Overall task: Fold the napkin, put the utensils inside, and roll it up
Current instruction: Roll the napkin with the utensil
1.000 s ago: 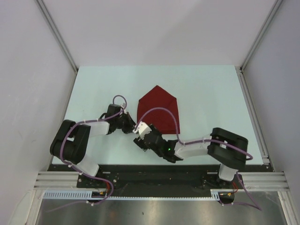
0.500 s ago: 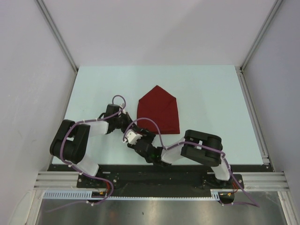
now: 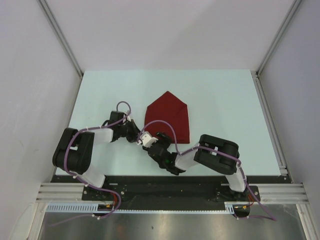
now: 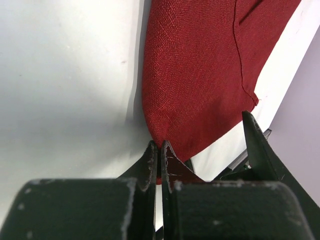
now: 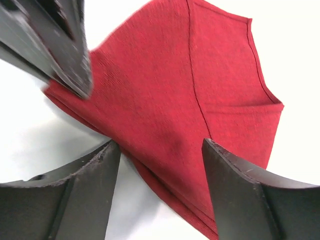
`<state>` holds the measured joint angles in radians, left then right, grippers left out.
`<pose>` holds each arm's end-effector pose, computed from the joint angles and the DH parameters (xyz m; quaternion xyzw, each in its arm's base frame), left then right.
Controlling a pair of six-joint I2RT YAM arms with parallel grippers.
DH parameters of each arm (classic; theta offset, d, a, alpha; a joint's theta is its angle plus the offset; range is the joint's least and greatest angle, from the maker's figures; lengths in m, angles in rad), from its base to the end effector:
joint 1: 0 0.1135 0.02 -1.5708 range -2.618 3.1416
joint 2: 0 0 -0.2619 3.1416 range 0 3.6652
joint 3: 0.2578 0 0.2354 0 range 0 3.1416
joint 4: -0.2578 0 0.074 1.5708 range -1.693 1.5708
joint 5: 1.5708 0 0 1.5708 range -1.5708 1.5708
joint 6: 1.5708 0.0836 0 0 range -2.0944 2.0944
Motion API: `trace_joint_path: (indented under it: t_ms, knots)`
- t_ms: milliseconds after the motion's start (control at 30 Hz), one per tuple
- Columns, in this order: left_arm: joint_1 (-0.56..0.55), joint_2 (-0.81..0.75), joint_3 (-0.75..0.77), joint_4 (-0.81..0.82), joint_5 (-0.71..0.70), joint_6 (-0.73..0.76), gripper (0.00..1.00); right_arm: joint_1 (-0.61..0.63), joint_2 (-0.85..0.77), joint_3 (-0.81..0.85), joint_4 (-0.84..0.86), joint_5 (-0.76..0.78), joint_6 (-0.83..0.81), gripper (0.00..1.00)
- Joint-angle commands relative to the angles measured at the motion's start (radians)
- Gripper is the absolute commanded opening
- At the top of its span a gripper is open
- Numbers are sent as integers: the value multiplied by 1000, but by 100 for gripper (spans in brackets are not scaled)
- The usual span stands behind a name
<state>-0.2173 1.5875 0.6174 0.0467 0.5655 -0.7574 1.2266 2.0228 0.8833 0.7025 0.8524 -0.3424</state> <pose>0.2733 -0.1062 0.1062 -0.1573 0.9011 -0.3768 0.1460 0.1946 0.3562 0.1128 -0.3855 0.7005 -0.1060 0.5912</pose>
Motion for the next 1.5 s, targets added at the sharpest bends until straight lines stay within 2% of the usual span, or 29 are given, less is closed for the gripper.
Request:
trace_joint_path:
  t_ms: [0, 33, 200, 567, 667, 733, 833, 867, 1033, 1133, 1333, 1467]
  knots:
    - [21, -37, 27, -22, 16, 38, 0, -21, -30, -43, -81, 30, 28, 67]
    - [22, -35, 27, -22, 17, 38, 0, -24, -29, -44, -81, 14, 28, 59]
    - [24, -35, 33, -22, 22, 38, 0, -35, -32, -40, -106, -111, 14, 39]
    - [24, -24, 48, -36, 28, 52, 0, -134, -58, 12, -279, -426, 20, 25]
    - [24, -24, 54, -38, 28, 55, 0, -151, -52, 49, -355, -522, 22, 14]
    - [24, -27, 68, -41, 22, 58, 0, -156, -50, 63, -389, -581, 22, 1]
    - [25, -37, 93, -80, 4, 70, 7, -164, -52, 92, -454, -636, 32, 0]
    - [27, -44, 99, -93, -6, 81, 14, -168, -56, 101, -487, -663, 40, 0]
    - [64, -92, 111, -143, -50, 102, 33, -188, -107, 132, -619, -750, 85, 0]
    - [79, -135, 97, -169, -91, 119, 38, -190, -134, 155, -699, -776, 105, 0]
    - [81, -257, 56, -209, -200, 153, 43, -197, -165, 218, -874, -843, 161, 0]
    - [81, -368, 2, -217, -280, 162, 43, -213, -171, 279, -955, -976, 197, 0]
